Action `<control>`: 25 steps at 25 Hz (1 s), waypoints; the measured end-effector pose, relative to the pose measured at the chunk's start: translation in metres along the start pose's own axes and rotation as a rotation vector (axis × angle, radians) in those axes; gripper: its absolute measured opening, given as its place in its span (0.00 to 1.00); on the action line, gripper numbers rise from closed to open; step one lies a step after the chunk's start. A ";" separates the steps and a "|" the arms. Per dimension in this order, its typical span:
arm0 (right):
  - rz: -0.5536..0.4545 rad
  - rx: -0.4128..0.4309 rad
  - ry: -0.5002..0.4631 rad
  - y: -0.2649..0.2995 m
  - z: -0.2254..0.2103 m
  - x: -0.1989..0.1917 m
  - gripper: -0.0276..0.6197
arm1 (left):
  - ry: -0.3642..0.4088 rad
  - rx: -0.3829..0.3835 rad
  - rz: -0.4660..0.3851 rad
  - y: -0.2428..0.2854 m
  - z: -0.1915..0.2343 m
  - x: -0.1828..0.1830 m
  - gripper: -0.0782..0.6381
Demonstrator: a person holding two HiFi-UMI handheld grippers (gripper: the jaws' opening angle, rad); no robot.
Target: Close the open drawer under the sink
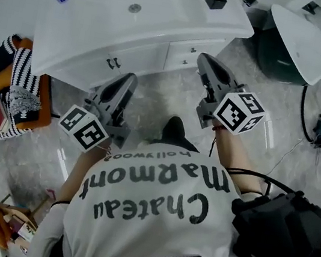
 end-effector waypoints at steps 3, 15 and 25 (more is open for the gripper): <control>0.006 -0.024 -0.043 -0.021 0.017 -0.007 0.06 | 0.015 -0.010 0.016 -0.021 -0.010 -0.002 0.12; 0.006 -0.082 -0.083 -0.082 0.044 -0.023 0.06 | 0.072 -0.037 0.060 -0.069 -0.041 -0.015 0.12; 0.012 -0.089 -0.060 -0.081 0.043 -0.025 0.06 | 0.070 -0.053 0.053 -0.058 -0.041 -0.011 0.12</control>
Point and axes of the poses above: the fingertips, and each gripper's own axes: y forward along the fingers, z to its left, x out of its top, the point moved 5 cm from there along -y, backward along the fingers, and after that the axes turned 12 degrees about -x, right-handed, at the moved point
